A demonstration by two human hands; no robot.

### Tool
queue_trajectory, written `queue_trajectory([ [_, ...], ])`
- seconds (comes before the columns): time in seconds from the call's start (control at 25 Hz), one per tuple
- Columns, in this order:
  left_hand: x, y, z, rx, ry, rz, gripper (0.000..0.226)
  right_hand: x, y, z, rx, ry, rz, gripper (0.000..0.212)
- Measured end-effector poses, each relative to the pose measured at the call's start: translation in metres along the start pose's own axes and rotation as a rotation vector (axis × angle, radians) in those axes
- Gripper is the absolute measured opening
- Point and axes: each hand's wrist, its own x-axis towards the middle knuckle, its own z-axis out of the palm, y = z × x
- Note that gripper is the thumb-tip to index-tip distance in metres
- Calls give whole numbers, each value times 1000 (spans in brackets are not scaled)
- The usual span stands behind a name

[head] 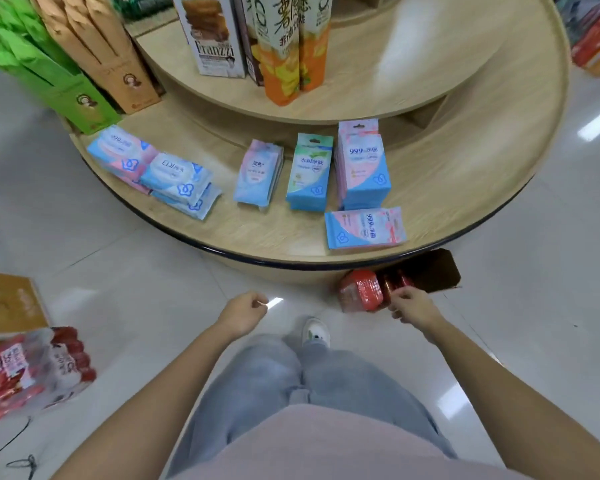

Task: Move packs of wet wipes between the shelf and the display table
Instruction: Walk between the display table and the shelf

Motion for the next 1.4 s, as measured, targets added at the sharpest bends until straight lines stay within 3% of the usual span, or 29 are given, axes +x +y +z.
queue_trajectory([
  [0.16, 54, 53, -19, -12, -44, 72, 25, 47, -62, -15, 125, 129, -29, 12],
  [0.28, 99, 91, -21, -59, -67, 96, 28, 72, -91, -27, 131, 302, -20, 36],
  [0.36, 121, 119, -16, -106, -92, 104, 39, 90, -100, -31, 193, 327, 18, 54],
  [0.48, 144, 156, -6, -143, -176, 143, 41, 110, -101, -32, 335, 172, 110, 71],
  [0.6, 157, 172, 7, -240, -220, 68, 39, 115, -104, -26, 388, 50, 121, 49],
  [0.72, 160, 174, 22, -216, -102, -27, 52, 122, -100, -21, 389, 64, 105, 35],
  [0.84, 161, 166, 27, -177, -49, -31, 60, 123, -89, -23, 437, 4, 122, 46],
  [0.96, 165, 163, 21, -206, -104, -28, 62, 121, -85, -36, 467, -159, 152, 40],
  [1.08, 164, 154, 9, -42, -148, 92, 54, 122, -83, -41, 387, -229, 132, 57],
  [1.24, 160, 134, -12, 41, -113, 134, 46, 114, -84, -41, 441, -333, 157, 58],
  [1.32, 160, 123, -21, -31, -216, 67, 43, 111, -80, -34, 465, -309, 146, 73],
  [1.4, 158, 118, -26, -51, -329, 20, 43, 111, -75, -26, 517, -232, 150, 73],
])
